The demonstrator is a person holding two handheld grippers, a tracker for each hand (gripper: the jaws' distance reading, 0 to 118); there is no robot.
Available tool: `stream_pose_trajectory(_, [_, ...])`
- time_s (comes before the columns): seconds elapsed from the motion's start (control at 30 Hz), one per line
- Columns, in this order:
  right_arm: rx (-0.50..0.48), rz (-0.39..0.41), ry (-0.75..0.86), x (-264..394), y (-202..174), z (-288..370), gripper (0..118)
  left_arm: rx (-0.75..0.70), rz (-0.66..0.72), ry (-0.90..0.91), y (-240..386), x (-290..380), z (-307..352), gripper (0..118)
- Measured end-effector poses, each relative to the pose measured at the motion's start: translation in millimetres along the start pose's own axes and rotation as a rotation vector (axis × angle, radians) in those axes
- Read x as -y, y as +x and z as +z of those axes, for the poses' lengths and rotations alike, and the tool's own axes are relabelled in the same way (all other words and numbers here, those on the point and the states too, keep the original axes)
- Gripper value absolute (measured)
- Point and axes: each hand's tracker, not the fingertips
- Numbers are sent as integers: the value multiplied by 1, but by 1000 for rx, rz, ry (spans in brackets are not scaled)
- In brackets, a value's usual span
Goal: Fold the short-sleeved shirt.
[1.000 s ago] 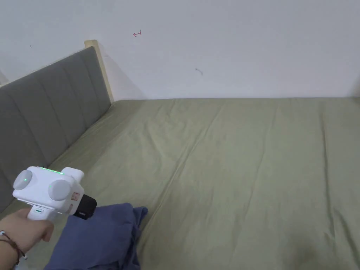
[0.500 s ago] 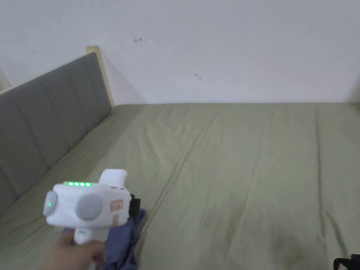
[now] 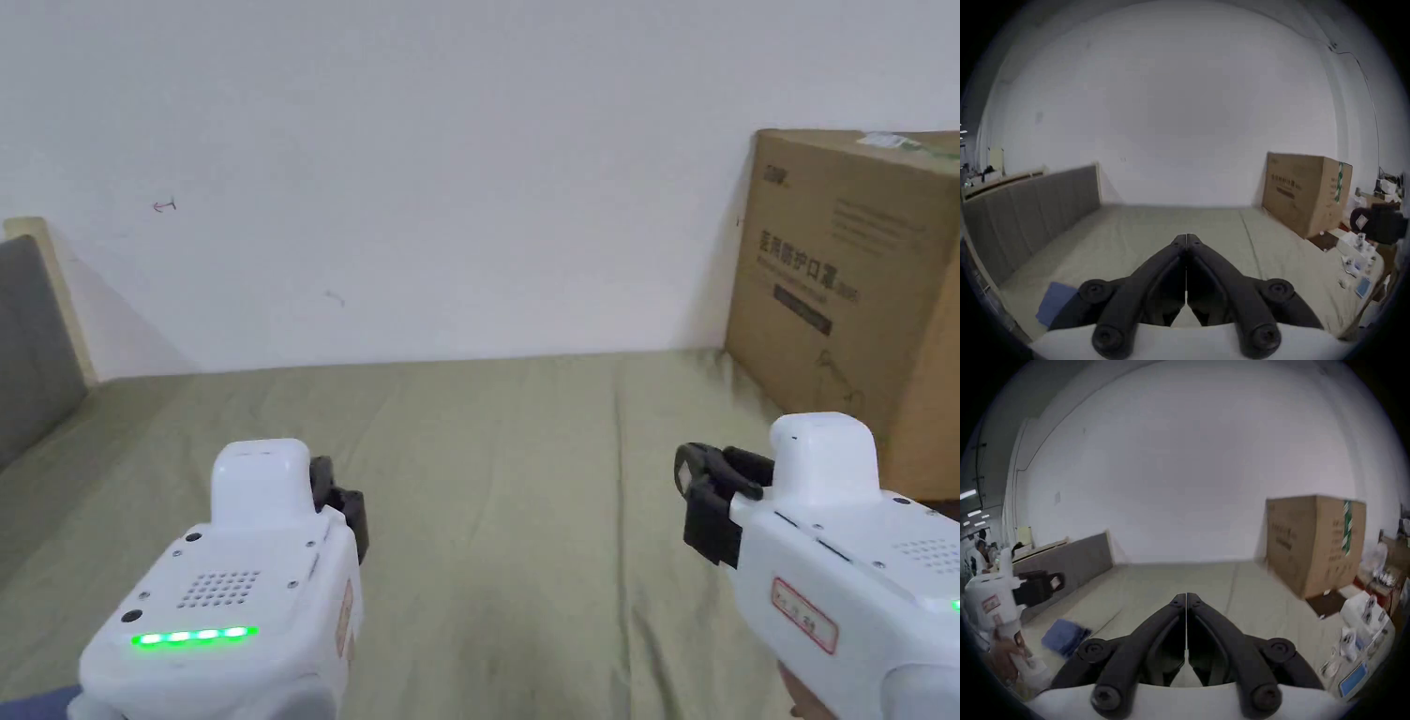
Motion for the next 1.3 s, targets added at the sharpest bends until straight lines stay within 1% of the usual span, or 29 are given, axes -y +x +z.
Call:
stream_pose_trajectory(0.03, [13,4,24,2,0,0,0,-6,-5,34,4,0,5,0])
stream_pose_trajectory(0.13, [86,50,108,8,-4,4,0,-37,-16,107,12,4,18,0])
stream_pose_trajectory(0.17, [108,55,146,11,-4,7,2,-24,-23,114,12,5,21,2])
stream_pose_trajectory(0.2, [122,45,187,14,-3,11,12,-13,-29,108,10,4,23,3])
stream_pose_trajectory(0.23, [122,32,213,16,-3,14,40,-16,-35,109,12,4,24,10])
stream_pose_trajectory(0.27, [129,27,202,16,-4,15,65,-21,-41,118,11,5,28,24])
stream_pose_trajectory(0.3, [122,26,191,15,-4,14,83,-16,-46,120,10,4,30,49])
stream_pose_trajectory(0.33, [101,13,188,16,-2,14,93,4,-47,114,7,3,29,96])
stream_pose_trajectory(0.37, [74,11,178,18,-3,14,100,25,-38,91,7,2,25,118])
stream_pose_trajectory(0.4, [86,24,172,16,-5,13,108,42,-10,88,5,2,31,118])
stream_pose_trajectory(0.43, [95,30,169,17,-7,13,117,30,-4,123,3,-7,33,118])
stream_pose_trajectory(0.47, [103,32,171,19,-9,15,118,22,0,124,4,-6,31,118])
stream_pose_trajectory(0.5, [73,48,194,17,-12,14,118,14,-2,123,4,-4,27,118])
stream_pose_trajectory(0.53, [113,45,168,18,-12,14,118,11,-2,119,4,-6,26,118])
stream_pose_trajectory(0.7, [134,34,164,19,-10,13,118,13,4,104,2,-2,26,118])
stream_pose_trajectory(0.8, [136,21,159,19,-8,12,118,5,1,100,3,-1,26,118])
stream_pose_trajectory(0.97, [121,31,142,20,-9,9,118,-4,-23,94,4,-1,25,118])
stream_pose_trajectory(1.07, [119,34,138,21,-10,8,118,-49,-30,80,5,-1,22,118])
stream_pose_trajectory(1.3, [113,13,133,21,-12,6,118,-16,-24,81,1,1,22,118])
